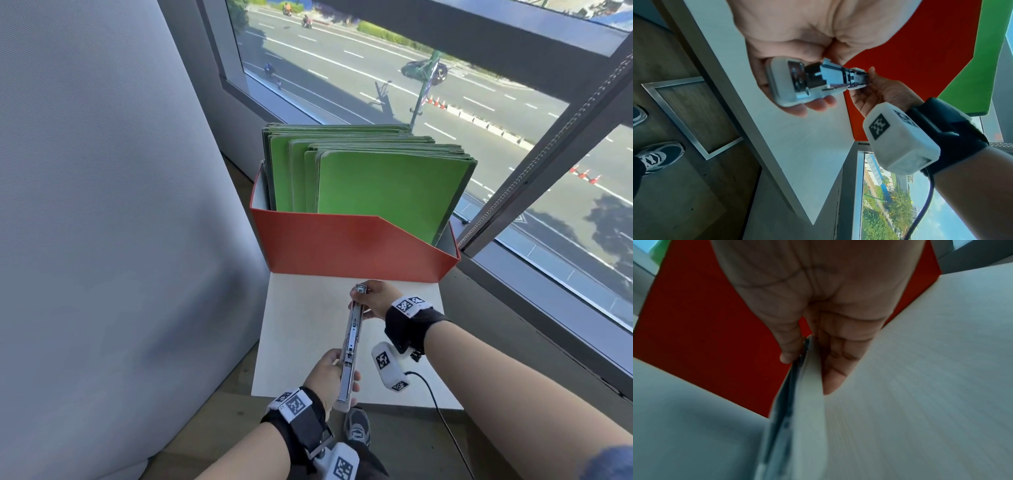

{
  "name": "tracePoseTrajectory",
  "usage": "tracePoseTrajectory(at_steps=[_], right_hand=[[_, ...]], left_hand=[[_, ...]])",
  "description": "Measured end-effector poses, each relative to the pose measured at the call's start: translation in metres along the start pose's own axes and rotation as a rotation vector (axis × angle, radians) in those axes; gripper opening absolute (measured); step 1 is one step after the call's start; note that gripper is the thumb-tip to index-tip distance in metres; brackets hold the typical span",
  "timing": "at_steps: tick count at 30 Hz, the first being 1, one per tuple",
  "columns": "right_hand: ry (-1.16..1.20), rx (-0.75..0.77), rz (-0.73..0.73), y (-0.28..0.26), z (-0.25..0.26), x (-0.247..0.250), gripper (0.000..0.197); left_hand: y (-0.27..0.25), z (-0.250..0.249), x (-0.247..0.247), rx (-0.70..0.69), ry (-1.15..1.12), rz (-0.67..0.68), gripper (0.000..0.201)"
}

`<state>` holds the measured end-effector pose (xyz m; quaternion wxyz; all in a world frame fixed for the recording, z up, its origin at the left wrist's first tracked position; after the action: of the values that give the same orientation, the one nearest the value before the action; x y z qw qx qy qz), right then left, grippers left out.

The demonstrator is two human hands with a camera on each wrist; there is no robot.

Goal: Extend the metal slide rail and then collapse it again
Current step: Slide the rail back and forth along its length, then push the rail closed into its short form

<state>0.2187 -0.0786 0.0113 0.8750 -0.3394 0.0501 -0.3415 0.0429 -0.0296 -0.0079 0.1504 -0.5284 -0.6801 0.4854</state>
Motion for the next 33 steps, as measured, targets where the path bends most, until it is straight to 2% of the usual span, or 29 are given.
tracePoseTrajectory(at_steps=[2, 5, 10, 21, 22, 24, 26, 30, 33], right_hand=[[-0.149, 0.073, 0.011, -0.001, 0.007, -0.001, 0.009], [-0.310, 0.181, -0.021, -0.007, 0.017, -0.006, 0.017], [-0.355, 0.279, -0.119, -0.027, 0.021, -0.005, 0.021], [-0.486, 0.579, -0.062, -0.080, 0.002, -0.018, 0.027], [-0.497, 0.600, -0.059, -0.083, -0.002, -0.020, 0.027], [-0.520, 0.625, -0.055, -0.088, -0.012, -0.025, 0.029], [-0.545, 0.630, -0.046, -0.091, -0.023, -0.031, 0.032], [-0.520, 0.614, -0.031, -0.095, -0.036, -0.039, 0.034], [-0.316, 0.525, -0.099, -0.092, -0.045, -0.034, 0.030]], left_hand=[[0.001, 0.001, 0.002, 0.013, 0.000, -0.046, 0.024], [0.004, 0.000, 0.005, 0.028, -0.028, -0.084, 0.027], [0.011, -0.006, 0.009, 0.032, -0.039, -0.111, 0.029], [0.023, -0.021, 0.005, -0.003, -0.165, -0.136, 0.023], [0.023, -0.023, 0.005, -0.011, -0.188, -0.130, 0.027], [0.026, -0.026, 0.004, -0.034, -0.239, -0.093, 0.044], [0.026, -0.030, 0.002, -0.066, -0.267, -0.033, 0.052], [0.028, -0.036, 0.002, -0.068, -0.085, 0.008, 0.055], [0.032, -0.033, 0.003, -0.150, -0.076, 0.001, 0.046]])
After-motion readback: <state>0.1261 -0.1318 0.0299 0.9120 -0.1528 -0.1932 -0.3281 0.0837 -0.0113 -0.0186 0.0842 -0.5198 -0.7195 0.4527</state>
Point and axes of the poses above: each hand's wrist, its own y-axis towards the middle knuckle, its own x-axis out of the back of the hand, z = x × y, the point moved 4 cm from there along y, towards the middle knuckle, and after that the axes turned 7 degrees about z, right-handed, at the moved point
